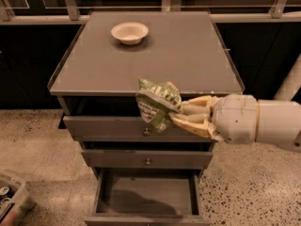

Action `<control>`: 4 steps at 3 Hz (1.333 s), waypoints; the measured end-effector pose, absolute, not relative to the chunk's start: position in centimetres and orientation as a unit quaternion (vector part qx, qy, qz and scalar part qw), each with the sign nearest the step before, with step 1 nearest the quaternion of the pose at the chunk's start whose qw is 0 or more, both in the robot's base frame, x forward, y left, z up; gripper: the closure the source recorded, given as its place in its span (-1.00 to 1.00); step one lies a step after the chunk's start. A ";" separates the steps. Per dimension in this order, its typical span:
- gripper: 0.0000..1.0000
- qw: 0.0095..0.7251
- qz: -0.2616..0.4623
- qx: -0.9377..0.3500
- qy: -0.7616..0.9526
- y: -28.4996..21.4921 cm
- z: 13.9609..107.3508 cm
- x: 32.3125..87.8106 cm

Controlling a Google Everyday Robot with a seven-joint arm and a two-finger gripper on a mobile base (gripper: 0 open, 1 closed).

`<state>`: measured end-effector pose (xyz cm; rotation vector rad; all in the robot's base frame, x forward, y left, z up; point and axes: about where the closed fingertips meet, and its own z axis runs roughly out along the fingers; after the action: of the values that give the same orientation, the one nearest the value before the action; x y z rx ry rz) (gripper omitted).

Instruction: Pick green jalapeno chip bag from bottom drawer and place on counter

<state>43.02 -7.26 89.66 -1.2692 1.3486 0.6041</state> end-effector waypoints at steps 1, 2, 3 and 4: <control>1.00 0.582 0.238 -0.558 0.542 -6.7 93.8 45.6; 1.00 0.593 0.210 -0.563 0.536 -7.0 97.0 48.5; 1.00 0.595 0.211 -0.550 0.547 -7.1 96.2 52.4; 1.00 0.585 0.234 -0.537 0.561 -6.2 93.1 55.8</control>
Offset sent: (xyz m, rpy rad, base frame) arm 0.0951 -0.0066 0.1125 -0.0555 -0.2012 -0.0448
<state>55.85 -6.24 93.10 -1.2524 1.3077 0.5460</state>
